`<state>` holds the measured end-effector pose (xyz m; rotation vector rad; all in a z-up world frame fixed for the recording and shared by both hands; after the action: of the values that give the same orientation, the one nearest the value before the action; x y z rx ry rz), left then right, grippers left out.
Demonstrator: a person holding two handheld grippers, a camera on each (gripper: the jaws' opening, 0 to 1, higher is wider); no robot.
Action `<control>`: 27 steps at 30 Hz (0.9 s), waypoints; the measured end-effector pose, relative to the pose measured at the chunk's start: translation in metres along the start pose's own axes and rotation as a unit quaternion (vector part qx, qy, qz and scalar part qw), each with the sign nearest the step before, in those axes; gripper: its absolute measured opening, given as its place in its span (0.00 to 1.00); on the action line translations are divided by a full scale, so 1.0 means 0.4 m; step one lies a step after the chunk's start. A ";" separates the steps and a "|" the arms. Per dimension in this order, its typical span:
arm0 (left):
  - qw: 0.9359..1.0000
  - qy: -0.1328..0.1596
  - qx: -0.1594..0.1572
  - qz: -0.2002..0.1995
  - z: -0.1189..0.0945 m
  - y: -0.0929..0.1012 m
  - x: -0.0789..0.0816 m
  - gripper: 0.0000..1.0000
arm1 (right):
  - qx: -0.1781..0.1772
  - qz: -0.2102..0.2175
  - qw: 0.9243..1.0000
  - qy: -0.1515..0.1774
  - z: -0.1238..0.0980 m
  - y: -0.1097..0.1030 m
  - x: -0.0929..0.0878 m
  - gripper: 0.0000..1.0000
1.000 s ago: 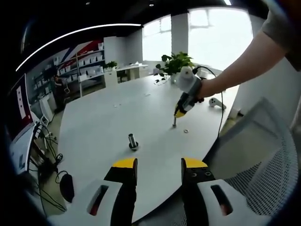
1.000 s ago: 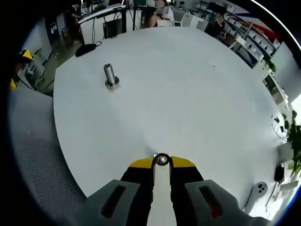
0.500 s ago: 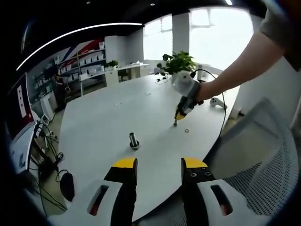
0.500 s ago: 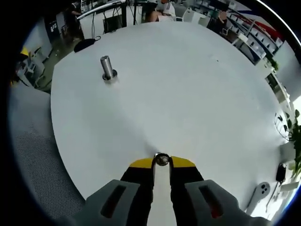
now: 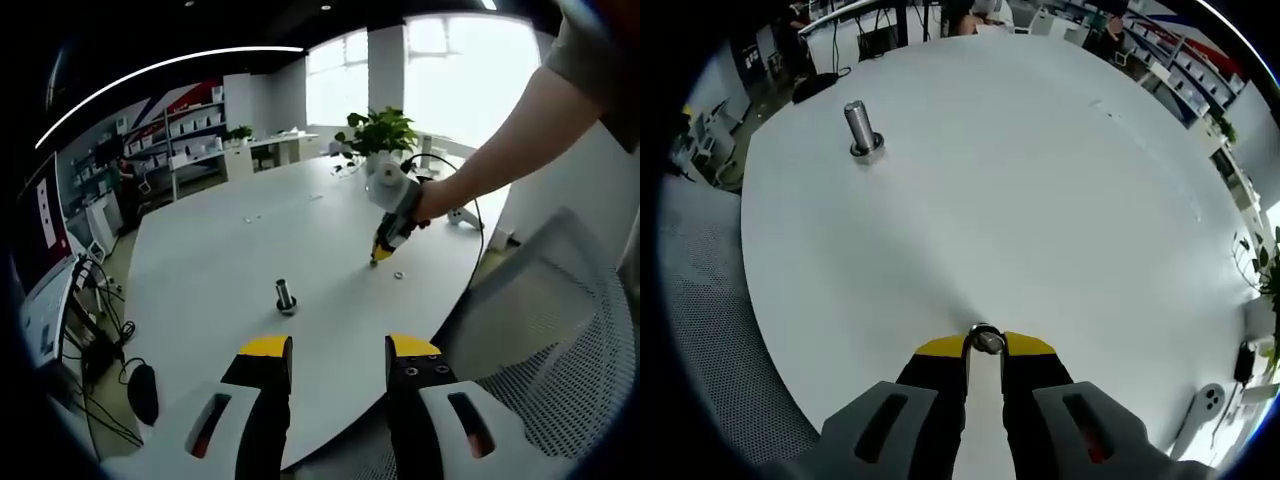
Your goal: Place the washer onto the threaded stud by aligning its center hole with the stud, sliding it down to the base, and recovering from edge contact or off-axis alignment until the washer reaches the visible bottom stop.
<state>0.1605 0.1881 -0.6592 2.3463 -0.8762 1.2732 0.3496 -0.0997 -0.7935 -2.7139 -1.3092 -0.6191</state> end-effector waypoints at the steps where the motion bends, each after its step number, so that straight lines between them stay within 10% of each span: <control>1: 1.000 -0.001 0.001 0.000 0.000 0.000 -0.001 0.35 | 0.000 0.000 1.000 0.001 0.003 -0.002 0.000 0.13; 27: 1.000 0.004 -0.001 -0.003 -0.002 0.000 0.003 0.35 | -0.010 0.010 1.000 -0.017 -0.039 -0.032 -0.019 0.19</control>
<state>0.1603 0.1880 -0.6578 2.3382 -0.8677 1.2778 0.3305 -0.1009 -0.7837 -2.7615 -1.2888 -0.5895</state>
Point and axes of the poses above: the point that each gripper's makers call its tool centre point, and the gripper's own axes: z roughly forward along the fingers, y roughly to its right, x roughly out of its top, the point moved 7 cm from there along -z, roughly backward along the fingers, and after that the axes turned 1 degree about y, right-handed, at the moved point
